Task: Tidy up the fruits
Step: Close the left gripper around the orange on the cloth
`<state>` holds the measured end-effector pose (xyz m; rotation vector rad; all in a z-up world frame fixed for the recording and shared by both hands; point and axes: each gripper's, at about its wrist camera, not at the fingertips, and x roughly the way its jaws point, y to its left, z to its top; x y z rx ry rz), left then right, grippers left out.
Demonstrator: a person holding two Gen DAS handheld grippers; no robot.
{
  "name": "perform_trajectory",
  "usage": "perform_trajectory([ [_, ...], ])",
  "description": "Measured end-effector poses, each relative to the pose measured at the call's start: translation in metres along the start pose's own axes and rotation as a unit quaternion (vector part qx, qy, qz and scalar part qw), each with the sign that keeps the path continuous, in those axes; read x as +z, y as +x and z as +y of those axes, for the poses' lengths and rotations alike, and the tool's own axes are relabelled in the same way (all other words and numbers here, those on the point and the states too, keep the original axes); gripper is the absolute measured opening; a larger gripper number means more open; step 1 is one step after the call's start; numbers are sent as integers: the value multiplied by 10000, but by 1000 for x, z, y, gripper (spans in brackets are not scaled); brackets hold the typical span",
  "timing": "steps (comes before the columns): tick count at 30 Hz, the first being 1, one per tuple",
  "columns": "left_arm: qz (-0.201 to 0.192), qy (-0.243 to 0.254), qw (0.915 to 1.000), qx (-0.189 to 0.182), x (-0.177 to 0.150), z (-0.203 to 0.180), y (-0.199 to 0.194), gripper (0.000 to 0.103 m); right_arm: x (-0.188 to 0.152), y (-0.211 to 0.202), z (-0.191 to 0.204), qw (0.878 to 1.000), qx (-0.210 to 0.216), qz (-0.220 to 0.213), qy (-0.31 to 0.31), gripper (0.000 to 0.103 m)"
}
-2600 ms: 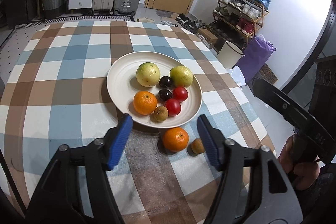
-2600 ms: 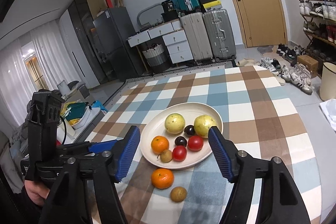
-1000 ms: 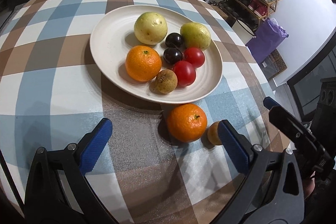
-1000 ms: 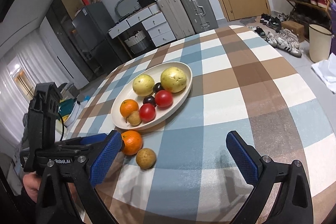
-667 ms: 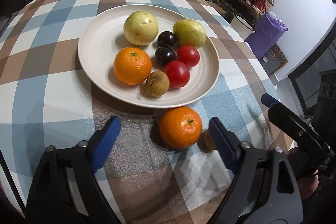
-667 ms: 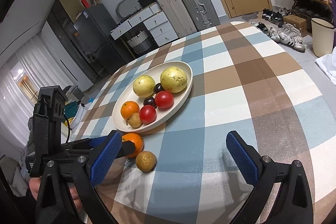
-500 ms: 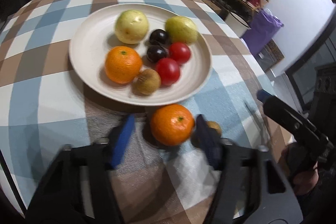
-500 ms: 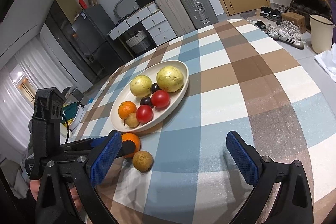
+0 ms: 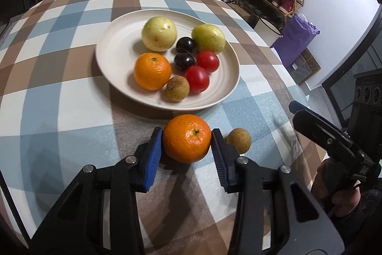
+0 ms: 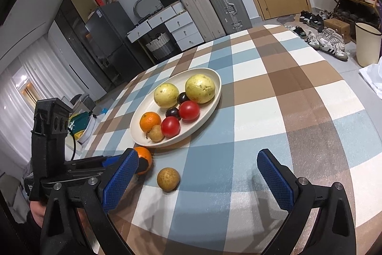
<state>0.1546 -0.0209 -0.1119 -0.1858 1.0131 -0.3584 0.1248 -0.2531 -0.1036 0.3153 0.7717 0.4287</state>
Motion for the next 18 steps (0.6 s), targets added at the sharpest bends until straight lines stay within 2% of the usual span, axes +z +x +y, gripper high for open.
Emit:
perform_trajectory([
  [8,-124,-111,9999,10,-11,16,-20,38,-5,1,14,9996,-35,85,-260,101],
  [18,-244,-334,9991,-51,-23,41,-37,38,-14,16,33,9974,-163,420,-562,101],
])
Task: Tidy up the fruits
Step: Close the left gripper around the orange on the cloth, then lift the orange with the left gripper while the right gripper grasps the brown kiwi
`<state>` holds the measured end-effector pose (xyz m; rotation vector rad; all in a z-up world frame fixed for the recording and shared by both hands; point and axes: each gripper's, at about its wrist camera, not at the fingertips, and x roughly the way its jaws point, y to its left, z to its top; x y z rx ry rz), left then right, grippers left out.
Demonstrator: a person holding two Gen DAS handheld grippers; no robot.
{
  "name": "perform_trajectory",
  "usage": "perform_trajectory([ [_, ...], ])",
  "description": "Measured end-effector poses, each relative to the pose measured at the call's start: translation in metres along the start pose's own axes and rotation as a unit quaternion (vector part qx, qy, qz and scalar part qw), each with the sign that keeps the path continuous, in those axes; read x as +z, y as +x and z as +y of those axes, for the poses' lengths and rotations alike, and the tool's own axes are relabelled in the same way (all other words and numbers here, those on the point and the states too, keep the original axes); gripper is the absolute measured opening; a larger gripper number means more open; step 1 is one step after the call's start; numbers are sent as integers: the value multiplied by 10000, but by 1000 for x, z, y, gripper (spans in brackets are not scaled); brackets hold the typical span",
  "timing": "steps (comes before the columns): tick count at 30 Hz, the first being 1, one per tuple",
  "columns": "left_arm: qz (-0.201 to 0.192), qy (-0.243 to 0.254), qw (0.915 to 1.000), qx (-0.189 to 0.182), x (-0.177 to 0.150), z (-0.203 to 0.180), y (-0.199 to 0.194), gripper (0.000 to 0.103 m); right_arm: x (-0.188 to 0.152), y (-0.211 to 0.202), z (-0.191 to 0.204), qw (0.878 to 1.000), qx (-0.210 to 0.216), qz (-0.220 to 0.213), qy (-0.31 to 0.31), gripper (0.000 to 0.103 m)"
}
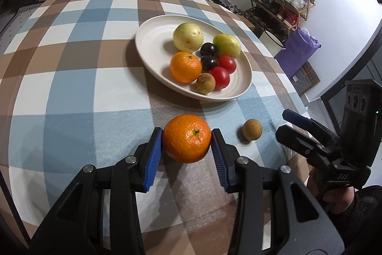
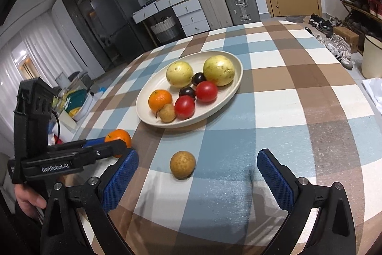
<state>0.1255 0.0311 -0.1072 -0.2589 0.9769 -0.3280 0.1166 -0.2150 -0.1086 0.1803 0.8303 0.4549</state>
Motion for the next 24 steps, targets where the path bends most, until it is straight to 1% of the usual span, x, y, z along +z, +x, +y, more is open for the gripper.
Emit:
perform_trajectory([
  [5,-2,-120,9999,-15,-4,13,-2,38,-3,10,9,9997,-155,126,-171,101],
  [9,-22,-220,9997,-52,-3,21,-2,38,-3,15,15,9993,-200,163,-277,101],
  [13,-51,-243,9996,-99,-2,25,-2,38,-5,21,24,9986,-246,234,-413,99],
  [14,-52,-247,9996,-105,-3,26,-3,38,-5,23,25,9983,-263,260,-442,98],
  [16,-45,-260,9996,-122,-3,27,-2,38,-6,25,27,9981,-279,302,-469,91],
  [24,-36,-295,9994,-196,-5,32,-1,38,-5,36,26,9976,-322,493,-376,79],
])
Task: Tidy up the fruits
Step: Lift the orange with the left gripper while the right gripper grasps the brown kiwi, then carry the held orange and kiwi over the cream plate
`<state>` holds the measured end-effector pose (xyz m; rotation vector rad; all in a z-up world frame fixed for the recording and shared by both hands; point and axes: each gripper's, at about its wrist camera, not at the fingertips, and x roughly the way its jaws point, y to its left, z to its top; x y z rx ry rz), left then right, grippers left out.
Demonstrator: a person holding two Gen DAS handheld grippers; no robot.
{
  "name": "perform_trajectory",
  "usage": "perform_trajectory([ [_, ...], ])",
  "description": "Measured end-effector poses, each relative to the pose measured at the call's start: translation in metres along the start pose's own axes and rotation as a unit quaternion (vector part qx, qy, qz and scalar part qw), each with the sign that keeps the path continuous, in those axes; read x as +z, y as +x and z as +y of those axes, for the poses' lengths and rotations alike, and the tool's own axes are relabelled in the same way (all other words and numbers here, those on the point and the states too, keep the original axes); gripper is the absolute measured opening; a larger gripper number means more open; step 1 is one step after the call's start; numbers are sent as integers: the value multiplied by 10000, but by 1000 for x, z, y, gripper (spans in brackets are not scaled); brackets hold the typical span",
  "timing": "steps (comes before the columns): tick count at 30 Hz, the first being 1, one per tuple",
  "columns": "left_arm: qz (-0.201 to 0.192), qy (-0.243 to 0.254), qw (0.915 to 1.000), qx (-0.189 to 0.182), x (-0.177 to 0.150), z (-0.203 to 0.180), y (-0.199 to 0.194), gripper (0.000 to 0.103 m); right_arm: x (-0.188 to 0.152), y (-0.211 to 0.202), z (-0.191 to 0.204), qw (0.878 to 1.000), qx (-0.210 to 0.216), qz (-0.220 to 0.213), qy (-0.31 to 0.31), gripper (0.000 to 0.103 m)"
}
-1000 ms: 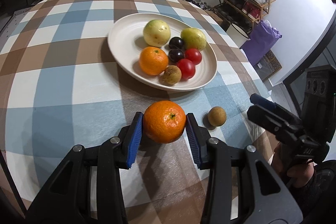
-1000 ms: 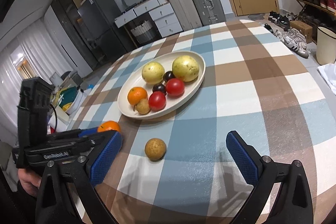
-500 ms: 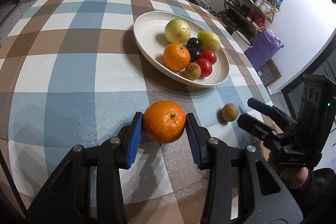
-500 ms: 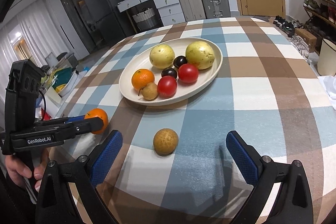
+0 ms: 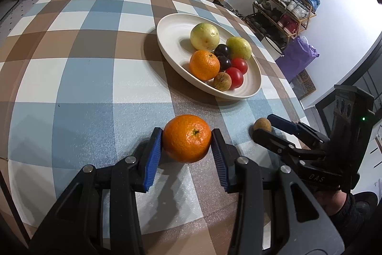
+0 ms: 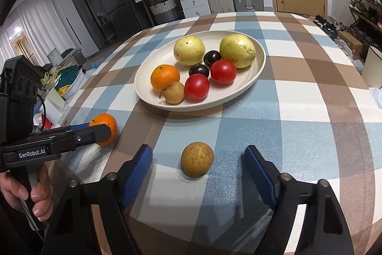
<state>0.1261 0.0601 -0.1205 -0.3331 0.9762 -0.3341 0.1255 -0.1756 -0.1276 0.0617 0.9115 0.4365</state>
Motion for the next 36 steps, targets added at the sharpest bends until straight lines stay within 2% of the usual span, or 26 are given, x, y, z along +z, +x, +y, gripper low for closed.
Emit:
perform_trajectory([
  [3,-4,-1,10000,6,0,0,0,38,1,1,3,10000,81,8,-16,69],
  [5,-16,-11,10000,5,0,2,-1,38,1,2,4,9999,123,20,-36,68],
  [9,-36,-25,10000,2,-1,3,-2,38,0,3,8,9999,94,46,-113,50],
  [11,-38,-28,10000,5,-1,4,-2,38,0,3,7,9999,57,42,-99,46],
  [13,-41,-29,10000,1,-1,4,-2,38,0,3,6,10000,39,42,-63,37],
  [16,-78,-47,10000,3,0,5,-4,38,1,3,1,9999,78,52,50,29],
  [24,-87,-32,10000,37,1,4,-7,38,0,1,-2,9996,210,5,175,28],
  [36,-213,64,9998,10,16,-10,-15,38,10,-14,-1,9978,561,-289,198,28],
])
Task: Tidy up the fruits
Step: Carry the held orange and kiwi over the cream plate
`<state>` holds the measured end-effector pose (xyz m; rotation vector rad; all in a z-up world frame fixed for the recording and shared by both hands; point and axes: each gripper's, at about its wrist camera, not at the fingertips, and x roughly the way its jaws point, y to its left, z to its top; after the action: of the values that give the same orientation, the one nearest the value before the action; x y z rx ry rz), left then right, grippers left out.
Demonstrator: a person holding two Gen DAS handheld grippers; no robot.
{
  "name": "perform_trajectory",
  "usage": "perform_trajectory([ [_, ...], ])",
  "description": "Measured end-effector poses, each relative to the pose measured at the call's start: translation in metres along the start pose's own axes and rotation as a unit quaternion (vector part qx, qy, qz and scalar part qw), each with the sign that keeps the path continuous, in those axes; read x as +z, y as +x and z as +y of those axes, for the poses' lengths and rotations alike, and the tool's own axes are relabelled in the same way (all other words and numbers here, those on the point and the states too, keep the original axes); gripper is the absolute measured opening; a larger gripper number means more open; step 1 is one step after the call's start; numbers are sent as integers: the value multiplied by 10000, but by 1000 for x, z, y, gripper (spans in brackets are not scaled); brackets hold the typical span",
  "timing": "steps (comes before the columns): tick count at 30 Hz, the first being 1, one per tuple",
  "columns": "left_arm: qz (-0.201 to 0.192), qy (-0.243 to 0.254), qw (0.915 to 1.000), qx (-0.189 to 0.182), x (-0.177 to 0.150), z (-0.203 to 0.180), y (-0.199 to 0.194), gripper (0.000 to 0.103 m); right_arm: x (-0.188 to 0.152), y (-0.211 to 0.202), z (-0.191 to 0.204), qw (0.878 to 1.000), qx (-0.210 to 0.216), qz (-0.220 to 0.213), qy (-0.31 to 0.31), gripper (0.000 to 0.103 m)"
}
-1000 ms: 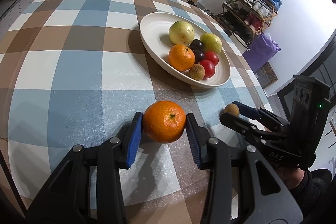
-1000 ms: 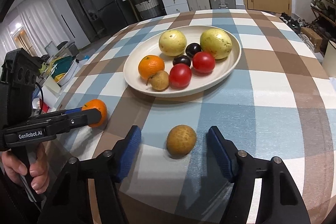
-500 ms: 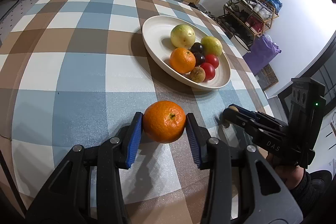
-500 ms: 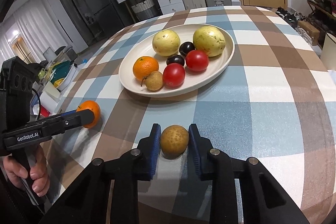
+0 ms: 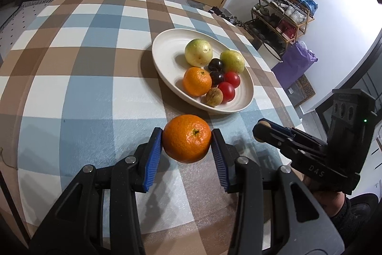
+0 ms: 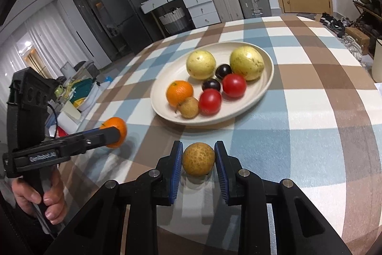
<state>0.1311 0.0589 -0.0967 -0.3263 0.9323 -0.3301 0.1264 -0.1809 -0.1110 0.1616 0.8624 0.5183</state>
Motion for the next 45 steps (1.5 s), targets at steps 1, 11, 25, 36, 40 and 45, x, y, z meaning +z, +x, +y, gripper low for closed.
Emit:
perform_trajectory([
  [1,-10,7,10000,9,2,-1,0,38,2,-1,2,10000,14,-23,-39,28],
  [11,-74,55,9999,77,26,-10,6,38,23,-7,3,9995,264,-183,-55,28],
  [25,-78,-6,9998,184,77,-6,30,38,69,12,-5,9987,447,-218,-88,28],
  [36,21,-53,9996,265,106,6,54,38,106,32,-8,9986,418,-294,-170,28],
  [40,60,-45,9997,242,114,8,63,38,116,40,-12,9987,373,-296,-161,28],
  [45,99,54,9997,214,121,8,77,38,126,50,-18,9991,279,-298,-150,28],
])
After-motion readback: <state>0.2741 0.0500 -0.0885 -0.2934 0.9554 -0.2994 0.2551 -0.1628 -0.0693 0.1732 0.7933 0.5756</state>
